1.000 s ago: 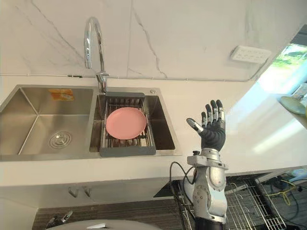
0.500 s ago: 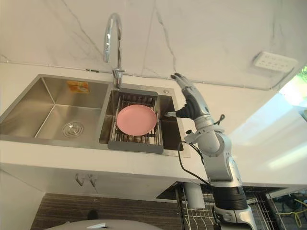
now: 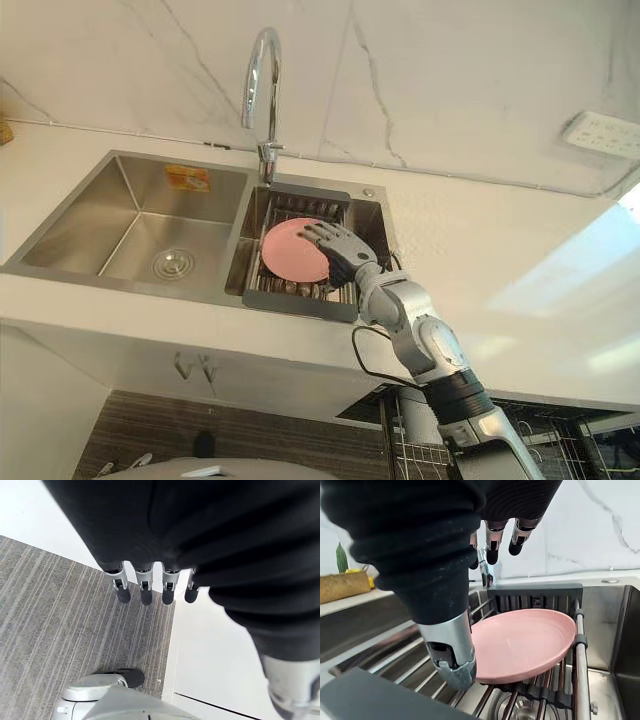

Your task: Walk over to the sink, pick up the cup, carry it to the dishwasher, place the cup inside the dishwasher, then close the dishwasher door

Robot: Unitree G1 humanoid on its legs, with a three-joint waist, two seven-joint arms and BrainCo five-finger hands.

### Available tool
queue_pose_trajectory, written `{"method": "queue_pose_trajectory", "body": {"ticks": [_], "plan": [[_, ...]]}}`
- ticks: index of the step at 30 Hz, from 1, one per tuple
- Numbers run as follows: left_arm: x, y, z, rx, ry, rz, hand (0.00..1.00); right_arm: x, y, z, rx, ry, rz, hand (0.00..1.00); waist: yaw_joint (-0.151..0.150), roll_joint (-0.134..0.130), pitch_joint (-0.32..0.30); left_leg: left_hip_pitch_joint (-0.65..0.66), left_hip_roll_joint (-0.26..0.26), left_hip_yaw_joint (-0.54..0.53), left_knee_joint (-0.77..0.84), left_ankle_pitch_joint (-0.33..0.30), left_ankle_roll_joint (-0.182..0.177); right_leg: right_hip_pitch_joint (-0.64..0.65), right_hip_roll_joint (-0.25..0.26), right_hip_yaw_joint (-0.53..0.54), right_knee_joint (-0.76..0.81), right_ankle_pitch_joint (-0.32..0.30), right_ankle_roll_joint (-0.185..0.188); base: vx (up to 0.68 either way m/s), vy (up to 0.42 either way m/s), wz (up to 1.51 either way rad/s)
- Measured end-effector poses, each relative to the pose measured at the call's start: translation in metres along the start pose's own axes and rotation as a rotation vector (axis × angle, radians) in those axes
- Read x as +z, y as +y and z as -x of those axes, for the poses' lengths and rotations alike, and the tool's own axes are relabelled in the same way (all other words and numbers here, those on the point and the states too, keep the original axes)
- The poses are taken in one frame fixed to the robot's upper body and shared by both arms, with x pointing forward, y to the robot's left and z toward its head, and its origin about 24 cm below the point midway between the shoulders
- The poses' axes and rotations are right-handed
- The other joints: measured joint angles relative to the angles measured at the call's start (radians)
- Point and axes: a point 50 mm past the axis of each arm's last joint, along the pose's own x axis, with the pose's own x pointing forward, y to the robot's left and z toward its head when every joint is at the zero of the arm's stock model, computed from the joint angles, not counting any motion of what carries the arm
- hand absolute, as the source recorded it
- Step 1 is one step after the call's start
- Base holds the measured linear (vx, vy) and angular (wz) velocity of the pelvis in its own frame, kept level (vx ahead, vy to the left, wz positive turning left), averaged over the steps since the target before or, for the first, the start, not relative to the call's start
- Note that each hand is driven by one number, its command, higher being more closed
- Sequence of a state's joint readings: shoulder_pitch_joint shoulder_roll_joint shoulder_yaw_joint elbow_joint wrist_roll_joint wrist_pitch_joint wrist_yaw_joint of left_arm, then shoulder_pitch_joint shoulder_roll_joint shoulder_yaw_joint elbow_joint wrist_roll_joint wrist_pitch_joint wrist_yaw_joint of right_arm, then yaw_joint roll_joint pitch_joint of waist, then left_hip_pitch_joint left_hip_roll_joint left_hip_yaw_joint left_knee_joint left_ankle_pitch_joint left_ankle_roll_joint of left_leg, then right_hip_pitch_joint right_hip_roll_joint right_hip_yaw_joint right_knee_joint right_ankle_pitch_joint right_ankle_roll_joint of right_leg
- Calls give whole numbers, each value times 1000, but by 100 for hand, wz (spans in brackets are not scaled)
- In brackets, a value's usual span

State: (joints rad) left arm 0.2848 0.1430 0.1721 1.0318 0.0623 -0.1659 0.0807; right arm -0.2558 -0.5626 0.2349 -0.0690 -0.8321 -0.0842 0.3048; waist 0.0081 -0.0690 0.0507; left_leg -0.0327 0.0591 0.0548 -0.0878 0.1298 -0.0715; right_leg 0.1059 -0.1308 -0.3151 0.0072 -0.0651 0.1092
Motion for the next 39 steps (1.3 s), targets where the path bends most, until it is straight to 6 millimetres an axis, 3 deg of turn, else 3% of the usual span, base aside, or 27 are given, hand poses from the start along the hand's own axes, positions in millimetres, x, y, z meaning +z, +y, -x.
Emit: {"method": "queue_pose_trajectory", "body": {"ticks": [9,21,26,34,35,39], "plan": [[7,6,-2,12,-27,-19,0,-3,8,-2,15,28,66,0,11,-7,14,5,-23,5,0,-1,19,12,-22,1,2,11,16,56,2,2],[11,3,-2,-2,-40,-32,0,-9,21,-4,48,63,155,0,18,2,37,18,-28,6,0,-11,14,27,-26,-1,1,2,22,-30,-5,0],[11,3,-2,-3,-38,-32,0,-11,42,-5,142,65,209,0,23,-1,39,17,-37,4,0,-14,19,28,-35,-5,2,-2,28,3,-1,1],[12,1,-3,-10,-40,-43,0,-15,51,-12,203,83,335,0,30,-3,41,18,-48,-3,0,-15,27,33,-41,-27,8,-3,32,26,-9,4],[13,0,-3,-14,-42,-47,0,-17,51,-13,205,90,340,100,31,-3,41,18,-48,-3,0,-15,27,33,-41,-27,8,-3,32,0,0,0],[13,-3,-3,-30,-43,-72,0,-20,52,-21,188,115,377,100,34,-4,42,23,-47,-3,0,-15,26,37,-41,-27,9,-4,32,-32,-10,0]]}}
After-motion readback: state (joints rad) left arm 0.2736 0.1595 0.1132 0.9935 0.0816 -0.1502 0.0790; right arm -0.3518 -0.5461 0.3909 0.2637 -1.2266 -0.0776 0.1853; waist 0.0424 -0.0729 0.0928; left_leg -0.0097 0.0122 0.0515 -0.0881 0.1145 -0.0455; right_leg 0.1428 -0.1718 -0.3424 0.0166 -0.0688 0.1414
